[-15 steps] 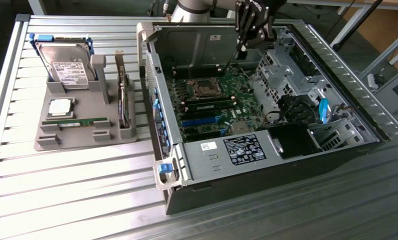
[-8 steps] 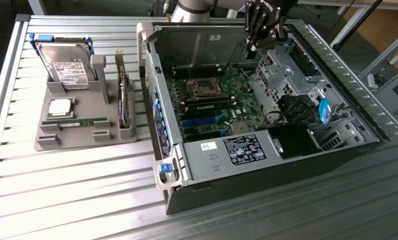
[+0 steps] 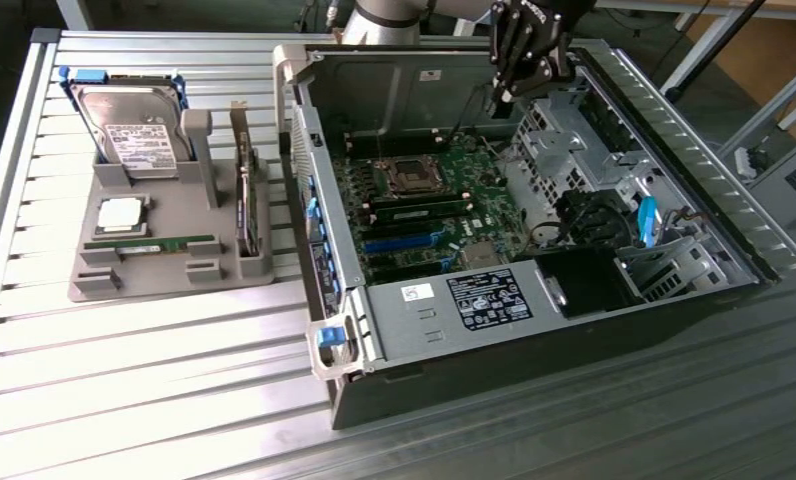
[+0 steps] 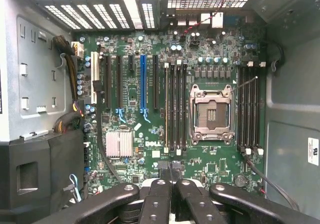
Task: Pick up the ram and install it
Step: 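Press down the ram until it locks into place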
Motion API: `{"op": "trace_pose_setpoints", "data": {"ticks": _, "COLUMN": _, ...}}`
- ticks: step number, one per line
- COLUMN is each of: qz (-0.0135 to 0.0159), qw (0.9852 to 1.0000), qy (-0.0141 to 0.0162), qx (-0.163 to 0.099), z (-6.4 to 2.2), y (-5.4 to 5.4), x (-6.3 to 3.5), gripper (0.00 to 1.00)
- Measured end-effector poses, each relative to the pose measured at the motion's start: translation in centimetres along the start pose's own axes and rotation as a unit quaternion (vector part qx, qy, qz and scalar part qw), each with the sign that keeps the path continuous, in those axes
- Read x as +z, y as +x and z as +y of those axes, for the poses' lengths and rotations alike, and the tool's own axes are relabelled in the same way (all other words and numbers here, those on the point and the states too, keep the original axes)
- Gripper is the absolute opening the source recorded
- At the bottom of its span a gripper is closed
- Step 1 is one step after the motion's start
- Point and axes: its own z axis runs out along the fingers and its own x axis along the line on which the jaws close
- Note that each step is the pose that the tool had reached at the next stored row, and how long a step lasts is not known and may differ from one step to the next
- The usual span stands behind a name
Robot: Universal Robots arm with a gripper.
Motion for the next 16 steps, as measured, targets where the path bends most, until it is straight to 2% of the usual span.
{"op": "trace_pose_setpoints", "data": {"ticks": 4, "qz": 0.0000, "qw": 1.0000, "qy": 0.0000, "qx": 0.001, "z": 0.00, "y": 0.00, "x": 0.00, "gripper": 0.09}}
{"op": "trace_pose_setpoints", "data": {"ticks": 5, "qz": -0.0005, "qw": 0.9998, "qy": -0.0005, "qx": 0.018, "z": 0.00, "y": 0.00, "x": 0.01, "gripper": 0.09}}
{"op": "trace_pose_setpoints", "data": {"ticks": 7, "qz": -0.0014, "qw": 0.9983, "qy": -0.0014, "qx": 0.058, "z": 0.00, "y": 0.00, "x": 0.07, "gripper": 0.09}}
{"op": "trace_pose_setpoints", "data": {"ticks": 9, "qz": -0.0024, "qw": 0.9949, "qy": -0.0025, "qx": 0.101, "z": 0.00, "y": 0.00, "x": 0.16, "gripper": 0.09}}
{"op": "trace_pose_setpoints", "data": {"ticks": 11, "qz": -0.0034, "qw": 0.9902, "qy": -0.0034, "qx": 0.140, "z": -0.01, "y": -0.01, "x": 0.28, "gripper": 0.09}}
{"op": "trace_pose_setpoints", "data": {"ticks": 14, "qz": -0.0043, "qw": 0.9842, "qy": -0.0043, "qx": 0.177, "z": -0.01, "y": -0.01, "x": 0.40, "gripper": 0.09}}
{"op": "trace_pose_setpoints", "data": {"ticks": 15, "qz": -0.0047, "qw": 0.9811, "qy": -0.0047, "qx": 0.193, "z": -0.01, "y": -0.01, "x": 0.45, "gripper": 0.09}}
{"op": "trace_pose_setpoints", "data": {"ticks": 16, "qz": -0.0051, "qw": 0.9774, "qy": -0.0052, "qx": 0.211, "z": -0.01, "y": -0.01, "x": 0.52, "gripper": 0.09}}
